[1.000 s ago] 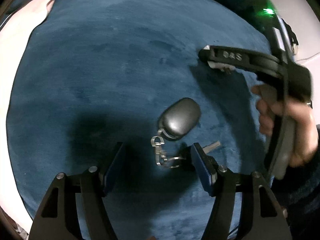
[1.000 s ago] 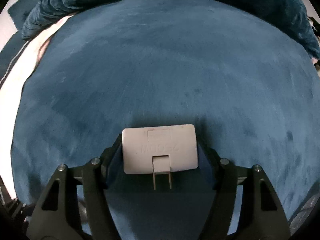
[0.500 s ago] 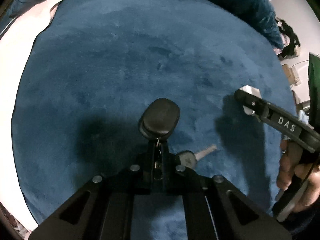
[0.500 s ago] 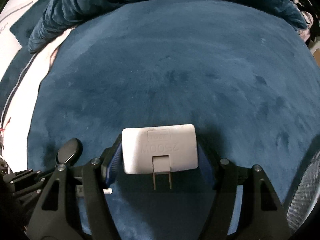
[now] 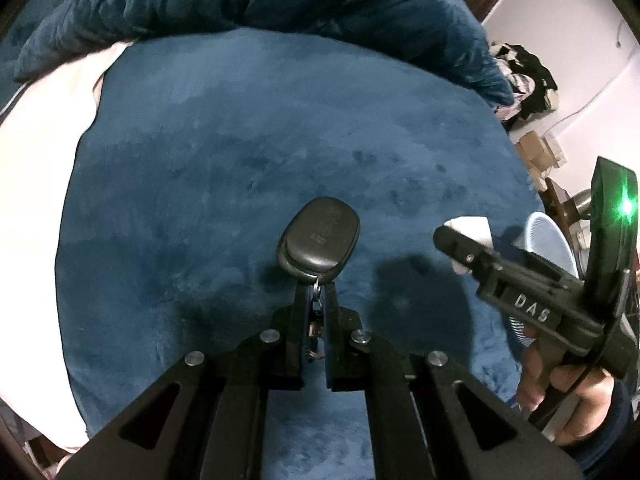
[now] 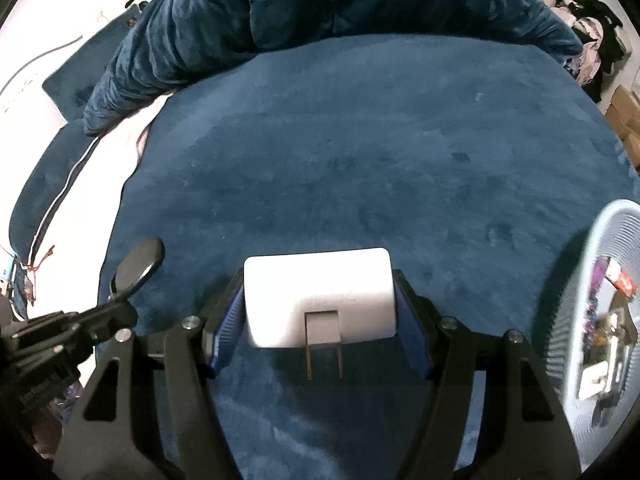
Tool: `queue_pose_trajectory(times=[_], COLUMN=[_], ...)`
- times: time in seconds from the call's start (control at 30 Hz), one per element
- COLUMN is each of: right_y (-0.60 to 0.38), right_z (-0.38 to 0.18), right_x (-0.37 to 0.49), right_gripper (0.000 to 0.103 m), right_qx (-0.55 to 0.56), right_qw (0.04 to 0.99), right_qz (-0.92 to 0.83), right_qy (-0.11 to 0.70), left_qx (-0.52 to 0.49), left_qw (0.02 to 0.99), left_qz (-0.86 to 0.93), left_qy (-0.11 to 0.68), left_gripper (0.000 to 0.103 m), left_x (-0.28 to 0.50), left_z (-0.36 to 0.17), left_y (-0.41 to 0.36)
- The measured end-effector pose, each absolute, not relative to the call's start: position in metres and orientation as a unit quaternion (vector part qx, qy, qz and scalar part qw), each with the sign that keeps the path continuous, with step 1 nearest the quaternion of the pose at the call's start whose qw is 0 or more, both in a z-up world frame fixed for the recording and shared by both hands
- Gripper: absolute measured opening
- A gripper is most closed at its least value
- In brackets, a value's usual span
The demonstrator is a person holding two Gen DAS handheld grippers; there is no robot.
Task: Organize rigid objects
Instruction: 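Lift and carry the key fob and white charger over the basket with both tools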
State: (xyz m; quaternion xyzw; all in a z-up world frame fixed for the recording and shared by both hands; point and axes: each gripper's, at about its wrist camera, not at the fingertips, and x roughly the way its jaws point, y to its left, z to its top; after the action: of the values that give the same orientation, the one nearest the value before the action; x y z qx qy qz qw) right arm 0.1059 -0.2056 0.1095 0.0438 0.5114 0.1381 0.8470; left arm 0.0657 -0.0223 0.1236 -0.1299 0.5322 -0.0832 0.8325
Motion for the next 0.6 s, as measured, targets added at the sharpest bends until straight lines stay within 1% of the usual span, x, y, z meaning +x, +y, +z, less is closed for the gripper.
queue_pose_trajectory(times=[0.2,0.6], right_y=[-0.217,-0.257], right_z=[0.13,0.155], right_x=[0.084,0.041], right_gripper=[0.068,0.068], right_qx=[0.053,0.074], right_qw=[0.858,0.871], right_qz=[0.135,0.104], right_qy=[0.493,0.475], left_qx=[-0.114,-0.08], left_qw=[0.845,0.846], left_qz=[-0.095,-0.108], left_qy=[0.515,0.515], left_gripper=[0.004,0.003], left_x=[0.048,0.031], left_z=[0.163,0.181], left_y=[-0.036,-0.074])
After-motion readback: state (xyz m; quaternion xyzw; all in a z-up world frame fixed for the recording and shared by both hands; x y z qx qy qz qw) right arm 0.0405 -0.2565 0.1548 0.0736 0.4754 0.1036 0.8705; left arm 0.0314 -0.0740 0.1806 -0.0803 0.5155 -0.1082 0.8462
